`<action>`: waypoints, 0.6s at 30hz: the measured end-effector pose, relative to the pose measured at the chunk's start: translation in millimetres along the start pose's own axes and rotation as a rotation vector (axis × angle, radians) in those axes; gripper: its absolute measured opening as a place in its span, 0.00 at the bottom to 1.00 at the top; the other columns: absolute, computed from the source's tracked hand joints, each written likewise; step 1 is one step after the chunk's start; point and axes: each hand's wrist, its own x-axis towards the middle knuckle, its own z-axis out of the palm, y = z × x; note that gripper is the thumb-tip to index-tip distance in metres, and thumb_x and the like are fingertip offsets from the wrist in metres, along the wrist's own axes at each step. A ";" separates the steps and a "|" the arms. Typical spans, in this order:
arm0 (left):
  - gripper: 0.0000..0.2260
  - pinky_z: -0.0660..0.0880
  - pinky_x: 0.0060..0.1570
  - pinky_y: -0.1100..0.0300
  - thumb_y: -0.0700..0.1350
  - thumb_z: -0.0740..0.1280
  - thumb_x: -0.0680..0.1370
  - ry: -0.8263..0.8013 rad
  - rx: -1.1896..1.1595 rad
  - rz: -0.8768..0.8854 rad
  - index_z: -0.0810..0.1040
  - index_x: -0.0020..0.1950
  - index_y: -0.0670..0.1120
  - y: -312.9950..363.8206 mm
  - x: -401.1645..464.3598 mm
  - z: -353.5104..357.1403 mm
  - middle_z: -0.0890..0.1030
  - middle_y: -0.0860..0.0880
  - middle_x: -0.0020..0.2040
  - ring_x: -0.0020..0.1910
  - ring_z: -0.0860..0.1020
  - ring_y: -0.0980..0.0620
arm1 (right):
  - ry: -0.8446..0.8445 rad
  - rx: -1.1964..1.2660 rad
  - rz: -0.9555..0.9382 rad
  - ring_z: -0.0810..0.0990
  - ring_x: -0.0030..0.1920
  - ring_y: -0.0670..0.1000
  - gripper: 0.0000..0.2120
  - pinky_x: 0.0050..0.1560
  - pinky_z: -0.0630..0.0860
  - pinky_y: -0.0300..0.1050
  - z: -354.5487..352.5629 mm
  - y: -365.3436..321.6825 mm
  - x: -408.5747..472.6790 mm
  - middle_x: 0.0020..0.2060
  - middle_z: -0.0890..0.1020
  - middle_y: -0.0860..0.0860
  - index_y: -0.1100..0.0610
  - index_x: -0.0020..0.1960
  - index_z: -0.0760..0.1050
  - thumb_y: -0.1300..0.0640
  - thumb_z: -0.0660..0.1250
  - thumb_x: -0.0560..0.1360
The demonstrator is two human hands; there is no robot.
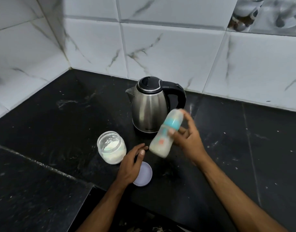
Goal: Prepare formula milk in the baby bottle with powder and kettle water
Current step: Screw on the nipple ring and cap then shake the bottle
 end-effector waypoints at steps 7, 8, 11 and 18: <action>0.27 0.71 0.61 0.66 0.63 0.55 0.78 0.001 0.000 0.003 0.75 0.67 0.46 -0.5 -0.8 0.0 0.79 0.61 0.60 0.61 0.76 0.64 | -0.117 -0.082 0.072 0.83 0.56 0.57 0.39 0.48 0.82 0.50 3.4 7.4 -10.0 0.60 0.80 0.60 0.42 0.70 0.64 0.54 0.80 0.66; 0.27 0.72 0.61 0.65 0.62 0.55 0.78 0.002 0.001 0.006 0.75 0.67 0.46 -1.2 -0.8 -0.4 0.79 0.61 0.60 0.61 0.76 0.63 | -0.143 -0.119 0.065 0.83 0.56 0.57 0.38 0.49 0.82 0.50 2.5 8.5 -10.6 0.61 0.80 0.61 0.42 0.70 0.64 0.57 0.79 0.67; 0.27 0.69 0.62 0.69 0.62 0.55 0.78 0.005 0.009 0.012 0.75 0.67 0.45 -1.0 -0.3 -0.5 0.80 0.60 0.60 0.62 0.75 0.65 | 0.097 0.071 -0.005 0.84 0.55 0.56 0.37 0.48 0.82 0.52 -0.1 2.8 1.2 0.55 0.84 0.55 0.45 0.71 0.64 0.54 0.79 0.68; 0.23 0.71 0.59 0.70 0.59 0.57 0.80 0.007 -0.004 -0.003 0.75 0.67 0.46 -2.0 -1.6 1.3 0.78 0.64 0.58 0.60 0.76 0.66 | -0.165 -0.155 0.077 0.83 0.56 0.57 0.37 0.49 0.82 0.50 1.5 9.9 -16.7 0.59 0.81 0.59 0.44 0.70 0.63 0.59 0.78 0.68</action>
